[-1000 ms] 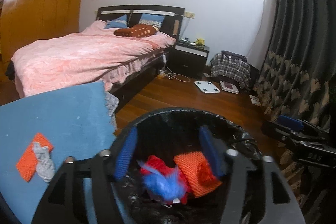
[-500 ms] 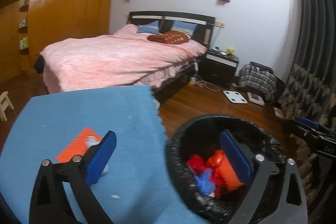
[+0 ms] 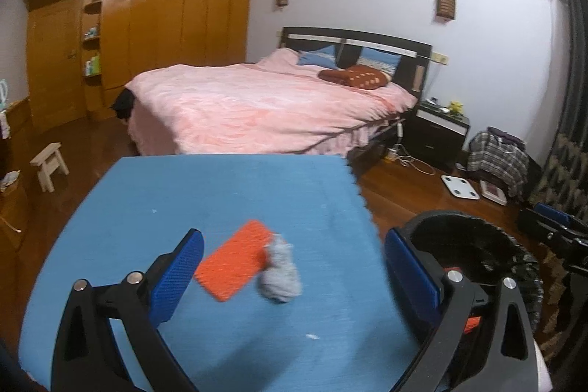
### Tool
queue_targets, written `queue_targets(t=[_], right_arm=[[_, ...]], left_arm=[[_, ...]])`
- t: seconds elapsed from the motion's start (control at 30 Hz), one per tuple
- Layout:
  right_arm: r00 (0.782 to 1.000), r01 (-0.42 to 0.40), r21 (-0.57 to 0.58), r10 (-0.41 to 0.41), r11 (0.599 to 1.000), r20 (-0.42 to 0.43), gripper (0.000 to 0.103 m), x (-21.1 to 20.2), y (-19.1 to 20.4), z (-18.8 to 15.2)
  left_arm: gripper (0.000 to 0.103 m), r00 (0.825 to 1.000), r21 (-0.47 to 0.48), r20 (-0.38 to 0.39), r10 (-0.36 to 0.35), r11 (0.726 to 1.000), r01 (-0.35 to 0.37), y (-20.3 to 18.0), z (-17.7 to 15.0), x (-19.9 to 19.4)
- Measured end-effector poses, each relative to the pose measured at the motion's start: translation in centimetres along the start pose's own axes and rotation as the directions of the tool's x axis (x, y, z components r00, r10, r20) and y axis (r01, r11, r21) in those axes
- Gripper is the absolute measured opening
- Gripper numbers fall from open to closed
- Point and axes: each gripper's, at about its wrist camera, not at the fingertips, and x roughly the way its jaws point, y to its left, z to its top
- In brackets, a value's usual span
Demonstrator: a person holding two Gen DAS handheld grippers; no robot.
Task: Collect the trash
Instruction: 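Move both tools back over the orange pad and grey sock on the table, then grasp the grey sock with the right tool while the left tool grasps the orange pad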
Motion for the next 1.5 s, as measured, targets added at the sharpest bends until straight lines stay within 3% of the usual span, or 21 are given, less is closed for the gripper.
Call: queue_targets(t=[0.43, 0.8, 1.5], right_arm=[[0.995, -0.086, -0.051, 0.084, 0.995, -0.046, 0.097, 6.2, 6.9, 0.8], [0.983, -0.123, -0.106, 0.107, 0.987, -0.151, 0.097, 13.0, 11.9, -1.5], [0.948, -0.167, -0.140, 0.121, 0.976, -0.293, 0.097, 19.7, 15.2, -5.3]], left_arm=[[0.097, 0.993, -0.048, -0.047, 0.111, 0.992, -0.113, 6.7, -1.5, 1.5], [0.097, 0.981, -0.078, -0.110, 0.158, 0.983, -0.167, 11.2, -3.6, 4.2], [0.097, 0.972, -0.080, -0.156, 0.176, 0.978, -0.190, 14.6, -5.3, 7.2]])
